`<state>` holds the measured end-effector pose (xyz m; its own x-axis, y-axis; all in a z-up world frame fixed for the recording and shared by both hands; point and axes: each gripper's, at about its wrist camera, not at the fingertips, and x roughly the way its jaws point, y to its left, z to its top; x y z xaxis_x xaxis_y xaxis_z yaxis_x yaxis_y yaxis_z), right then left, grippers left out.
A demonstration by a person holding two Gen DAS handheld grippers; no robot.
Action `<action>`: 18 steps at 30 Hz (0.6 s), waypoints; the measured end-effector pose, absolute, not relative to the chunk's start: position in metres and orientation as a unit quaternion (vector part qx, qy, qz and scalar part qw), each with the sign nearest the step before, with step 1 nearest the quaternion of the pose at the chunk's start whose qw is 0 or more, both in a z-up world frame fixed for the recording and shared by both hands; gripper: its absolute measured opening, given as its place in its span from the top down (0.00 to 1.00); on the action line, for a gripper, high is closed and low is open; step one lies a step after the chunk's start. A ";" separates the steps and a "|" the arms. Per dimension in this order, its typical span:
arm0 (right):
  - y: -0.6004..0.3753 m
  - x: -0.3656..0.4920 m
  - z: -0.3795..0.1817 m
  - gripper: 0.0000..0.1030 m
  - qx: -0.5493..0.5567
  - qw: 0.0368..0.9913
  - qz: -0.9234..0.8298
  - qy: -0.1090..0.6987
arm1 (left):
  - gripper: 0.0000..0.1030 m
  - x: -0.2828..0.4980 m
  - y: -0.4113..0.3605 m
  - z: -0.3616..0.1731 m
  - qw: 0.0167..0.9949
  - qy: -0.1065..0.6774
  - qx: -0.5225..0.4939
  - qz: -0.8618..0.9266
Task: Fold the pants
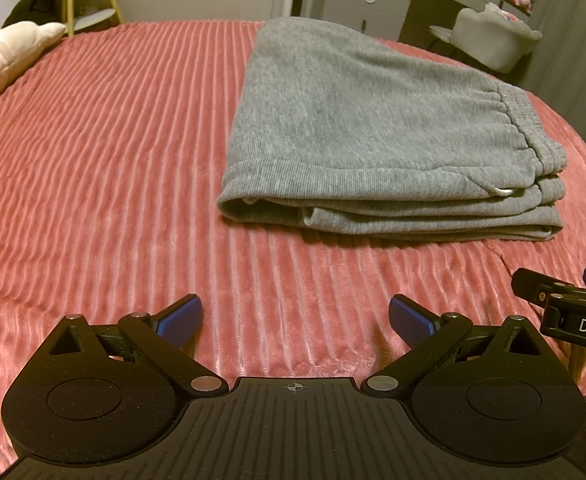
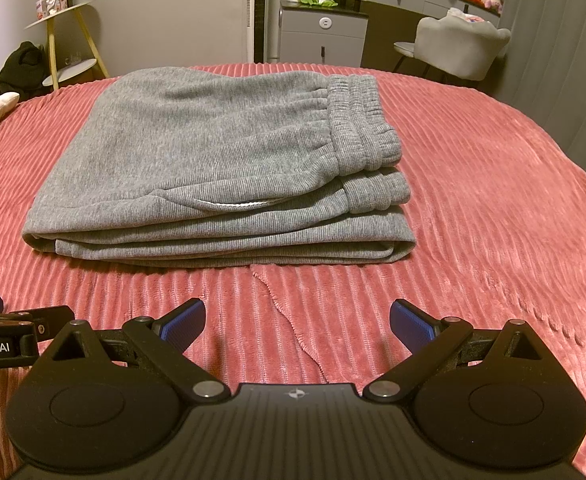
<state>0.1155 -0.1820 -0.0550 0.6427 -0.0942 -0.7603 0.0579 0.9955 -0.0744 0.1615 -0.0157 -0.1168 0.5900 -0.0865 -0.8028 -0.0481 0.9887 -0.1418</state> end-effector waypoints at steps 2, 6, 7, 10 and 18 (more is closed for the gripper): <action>-0.182 0.115 -0.055 0.04 -0.022 0.906 -0.042 0.421 | 0.01 0.162 -0.015 -0.117 0.889 0.452 -0.075 -0.011; -0.182 0.115 -0.055 0.04 -0.022 0.906 -0.042 0.420 | 0.01 0.161 -0.015 -0.116 0.889 0.452 -0.075 -0.011; -0.182 0.115 -0.055 0.04 -0.022 0.906 -0.042 0.420 | 0.01 0.161 -0.015 -0.116 0.889 0.451 -0.075 -0.010; -0.182 0.115 -0.055 0.04 -0.022 0.906 -0.042 0.420 | 0.01 0.161 -0.015 -0.115 0.890 0.450 -0.077 -0.010; -0.182 0.116 -0.055 0.04 -0.021 0.906 -0.042 0.421 | 0.01 0.161 -0.015 -0.115 0.890 0.450 -0.077 -0.010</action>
